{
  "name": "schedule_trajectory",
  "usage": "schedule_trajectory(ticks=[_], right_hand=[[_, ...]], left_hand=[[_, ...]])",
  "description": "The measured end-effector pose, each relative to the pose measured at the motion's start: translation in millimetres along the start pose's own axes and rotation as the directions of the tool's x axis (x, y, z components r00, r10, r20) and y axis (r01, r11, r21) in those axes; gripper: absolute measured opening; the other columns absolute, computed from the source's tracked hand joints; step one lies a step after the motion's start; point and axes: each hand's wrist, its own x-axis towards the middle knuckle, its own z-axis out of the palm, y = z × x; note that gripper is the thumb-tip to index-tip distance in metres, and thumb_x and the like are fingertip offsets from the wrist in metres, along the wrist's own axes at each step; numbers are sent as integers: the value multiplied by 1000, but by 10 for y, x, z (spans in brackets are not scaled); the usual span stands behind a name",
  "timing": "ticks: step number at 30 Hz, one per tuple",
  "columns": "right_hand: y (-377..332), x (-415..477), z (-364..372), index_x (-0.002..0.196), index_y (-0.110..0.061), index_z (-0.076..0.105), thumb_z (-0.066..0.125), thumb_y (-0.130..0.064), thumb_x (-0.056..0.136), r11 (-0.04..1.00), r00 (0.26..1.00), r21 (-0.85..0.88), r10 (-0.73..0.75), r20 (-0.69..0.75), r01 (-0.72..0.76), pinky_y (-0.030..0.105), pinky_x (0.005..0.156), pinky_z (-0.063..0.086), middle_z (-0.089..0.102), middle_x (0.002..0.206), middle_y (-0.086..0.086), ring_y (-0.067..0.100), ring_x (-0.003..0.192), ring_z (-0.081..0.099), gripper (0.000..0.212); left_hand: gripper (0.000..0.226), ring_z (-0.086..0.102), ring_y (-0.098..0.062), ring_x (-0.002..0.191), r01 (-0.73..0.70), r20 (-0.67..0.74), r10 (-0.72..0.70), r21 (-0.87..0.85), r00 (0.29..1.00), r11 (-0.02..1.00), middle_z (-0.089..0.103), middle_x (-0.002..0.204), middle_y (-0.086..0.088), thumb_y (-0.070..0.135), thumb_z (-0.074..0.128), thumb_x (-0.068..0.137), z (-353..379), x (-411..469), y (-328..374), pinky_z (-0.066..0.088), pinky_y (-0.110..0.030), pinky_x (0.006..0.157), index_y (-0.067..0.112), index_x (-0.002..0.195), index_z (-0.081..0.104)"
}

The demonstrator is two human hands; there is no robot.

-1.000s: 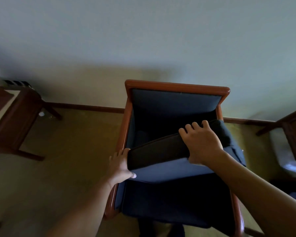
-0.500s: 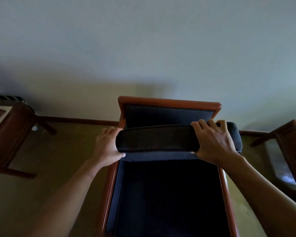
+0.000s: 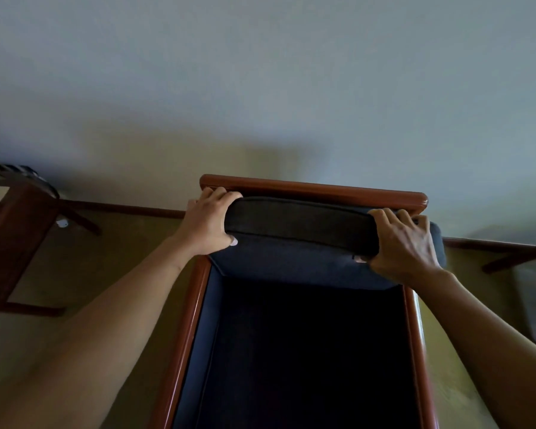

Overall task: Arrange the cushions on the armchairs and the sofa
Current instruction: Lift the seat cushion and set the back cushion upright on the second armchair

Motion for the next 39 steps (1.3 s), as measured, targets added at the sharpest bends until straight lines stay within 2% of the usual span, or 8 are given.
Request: schedule_trajectory(ticks=[9, 14, 17, 20, 23, 29, 33, 39], right_hand=[[257, 515, 699, 133, -22, 46, 81, -70, 59, 999, 992, 37, 14, 129, -18, 52, 94, 40, 62, 124, -1, 29, 113, 56, 94], [311, 720, 922, 135, -23, 46, 80, -69, 61, 1000, 993, 26, -4, 121, 0, 51, 94, 37, 60, 125, -1, 29, 115, 55, 94], [306, 687, 1004, 145, -21, 43, 80, -66, 65, 1000, 995, 20, -10, 102, 8, 56, 106, 35, 57, 136, 4, 32, 124, 52, 100], [198, 469, 1134, 157, -13, 33, 82, -49, 73, 1000, 998, 15, 21, 57, -22, 60, 121, 20, 38, 159, 15, 38, 148, 33, 103], [0, 221, 1258, 159, -6, 24, 72, -38, 86, 997, 997, 24, 77, 25, -78, 60, 122, 13, 21, 166, 20, 41, 153, 19, 93], [-96, 135, 1179, 162, -10, -3, 39, -46, 103, 988, 984, 69, 126, 127, -136, 55, 125, -6, -12, 170, 12, 30, 156, -14, 80], [-103, -125, 914, 163, -15, -1, 19, -57, 103, 981, 975, 109, 139, 174, -159, 52, 125, -8, -16, 169, 7, 24, 155, -20, 75], [-173, -1143, 334, 163, -22, 0, 26, -55, 105, 895, 909, 184, 375, 181, -406, 50, 126, -5, -14, 170, 2, 22, 156, -17, 71]], left_hand=[[106, 51, -28, 124, 43, 119, -46, 29, 992, 999, 55, 131, 2, 41, 99, 62, 541, 597, -121, 48, -50, 97, 26, 154, 49], [105, 49, -27, 126, 81, 145, -80, -1, 986, 997, 53, 131, 1, 40, 98, 67, 757, 743, -271, 46, -54, 102, 27, 157, 47], [107, 47, -30, 137, 44, 123, -46, 16, 991, 999, 52, 142, -3, 40, 95, 73, 854, 708, -343, 45, -55, 110, 27, 164, 40], [104, 35, -39, 154, -20, 88, 8, 134, 996, 991, 44, 163, -11, 38, 89, 83, 982, 556, -352, 36, -59, 120, 21, 168, 32], [100, 20, -45, 162, -7, 89, -15, 243, 996, 970, 22, 177, -14, 35, 79, 93, 1054, 385, -280, 27, -67, 124, 18, 171, 20], [102, -9, -47, 163, 65, 183, -121, 286, 976, 956, -9, 178, -21, 19, 64, 102, 1029, 255, 6, 3, -71, 128, 12, 169, -13], [84, -9, -43, 165, -27, 174, -12, 224, 985, 974, -5, 179, -17, 26, 54, 106, 907, 135, 262, 4, -72, 127, 15, 171, 2], [64, -4, -40, 166, -230, 139, 220, 62, 966, 971, 2, 180, -16, 37, 42, 112, 733, -305, 1006, 7, -69, 129, 17, 170, 22]])
